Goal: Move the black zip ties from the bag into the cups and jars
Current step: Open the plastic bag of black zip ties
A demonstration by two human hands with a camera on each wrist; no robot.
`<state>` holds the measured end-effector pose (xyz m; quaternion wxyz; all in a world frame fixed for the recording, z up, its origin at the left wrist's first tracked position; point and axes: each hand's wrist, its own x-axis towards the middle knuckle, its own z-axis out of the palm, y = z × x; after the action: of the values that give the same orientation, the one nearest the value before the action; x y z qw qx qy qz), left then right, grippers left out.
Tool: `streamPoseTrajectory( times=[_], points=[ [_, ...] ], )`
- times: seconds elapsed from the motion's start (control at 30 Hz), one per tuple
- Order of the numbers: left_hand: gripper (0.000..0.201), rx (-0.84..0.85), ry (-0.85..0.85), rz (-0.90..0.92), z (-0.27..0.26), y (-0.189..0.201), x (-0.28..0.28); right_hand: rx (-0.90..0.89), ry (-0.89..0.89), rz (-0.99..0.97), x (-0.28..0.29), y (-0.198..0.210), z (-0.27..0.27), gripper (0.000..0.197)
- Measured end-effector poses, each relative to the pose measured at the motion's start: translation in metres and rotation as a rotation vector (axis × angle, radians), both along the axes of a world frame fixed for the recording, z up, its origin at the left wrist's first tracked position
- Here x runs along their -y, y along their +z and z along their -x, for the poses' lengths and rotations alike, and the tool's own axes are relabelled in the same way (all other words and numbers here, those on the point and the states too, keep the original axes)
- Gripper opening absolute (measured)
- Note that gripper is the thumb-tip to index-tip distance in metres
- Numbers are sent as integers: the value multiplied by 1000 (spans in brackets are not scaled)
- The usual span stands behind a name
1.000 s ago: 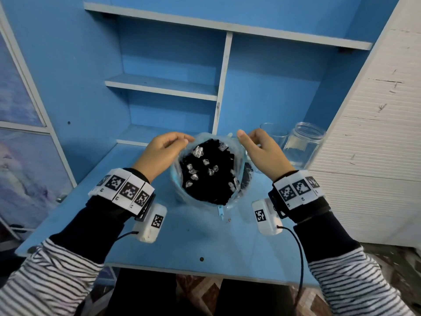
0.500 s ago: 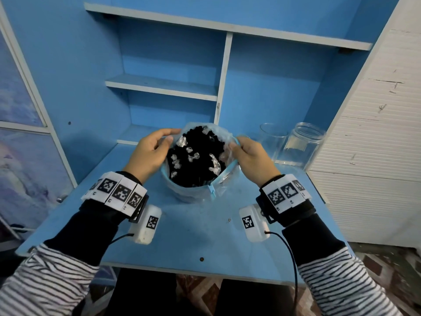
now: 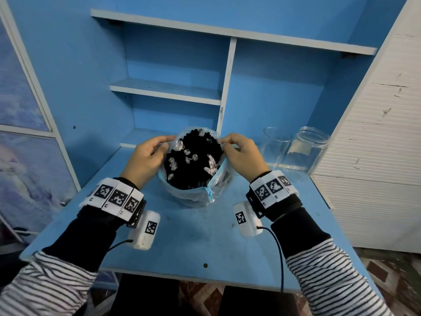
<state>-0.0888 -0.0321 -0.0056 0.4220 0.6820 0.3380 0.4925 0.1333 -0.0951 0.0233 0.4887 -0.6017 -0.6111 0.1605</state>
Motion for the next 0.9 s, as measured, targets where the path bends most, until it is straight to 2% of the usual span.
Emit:
streamPoseTrajectory(
  times=[0.1,0.23,0.33,0.43,0.53,0.6,0.7,0.77,0.83,0.9],
  points=[
    [29,9,0,5,1,-1,0,-69,38,57,-1,4,-2,30],
    [29,-9,-28,19,-1,1,3,-6,89,76,-8,7,-4,25],
    [25,-33,-46,-8,-1,2,3,37,38,146,-16,6,-5,28],
    [24,-46,-63,-61,-2,2,3,-79,38,175,-18,1,-7,11],
    [25,-58,-52,-120,-3,2,4,-102,89,147,-16,1,-10,6],
    [30,-78,-19,-126,-6,2,0,-74,40,142,-13,2,-9,12],
    [37,-104,36,-87,-9,1,-5,-19,-140,131,0,3,-7,34],
    [42,-93,87,-66,-9,0,-7,17,-197,119,19,2,-5,46],
    [45,-85,142,-58,-10,-2,-7,31,-172,186,36,2,-1,54],
    [42,-79,171,-61,-13,-3,-7,11,-93,281,46,0,4,54]
  ],
)
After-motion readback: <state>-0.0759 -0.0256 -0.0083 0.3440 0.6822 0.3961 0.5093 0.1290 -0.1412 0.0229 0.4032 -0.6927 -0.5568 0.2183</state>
